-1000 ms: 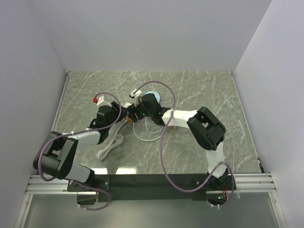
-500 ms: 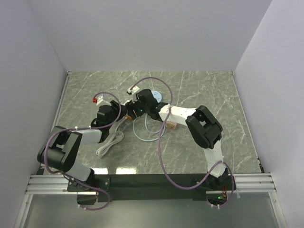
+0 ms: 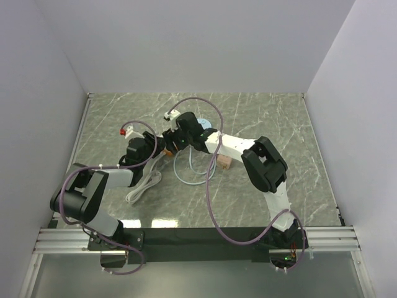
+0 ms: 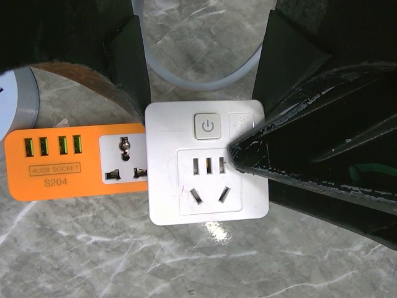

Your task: Insert the plug

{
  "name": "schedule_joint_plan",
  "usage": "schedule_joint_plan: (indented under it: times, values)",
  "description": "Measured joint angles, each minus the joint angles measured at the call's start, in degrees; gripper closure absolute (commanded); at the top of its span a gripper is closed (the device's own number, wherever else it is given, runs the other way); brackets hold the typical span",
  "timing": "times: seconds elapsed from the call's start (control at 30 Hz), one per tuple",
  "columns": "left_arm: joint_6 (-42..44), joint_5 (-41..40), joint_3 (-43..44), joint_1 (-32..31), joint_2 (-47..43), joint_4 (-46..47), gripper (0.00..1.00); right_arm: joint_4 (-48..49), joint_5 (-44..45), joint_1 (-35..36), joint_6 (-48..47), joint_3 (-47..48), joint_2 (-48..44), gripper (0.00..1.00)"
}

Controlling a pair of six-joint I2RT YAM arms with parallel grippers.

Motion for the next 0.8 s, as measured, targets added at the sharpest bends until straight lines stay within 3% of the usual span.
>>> schedule_joint_plan:
  times: [0.8]
  values:
    - [-3.1, -0.3, -3.5, 0.5, 1.9, 8.5, 0.71, -12.8, 3.7, 1.2, 0.0, 11.0, 4.4, 1.00]
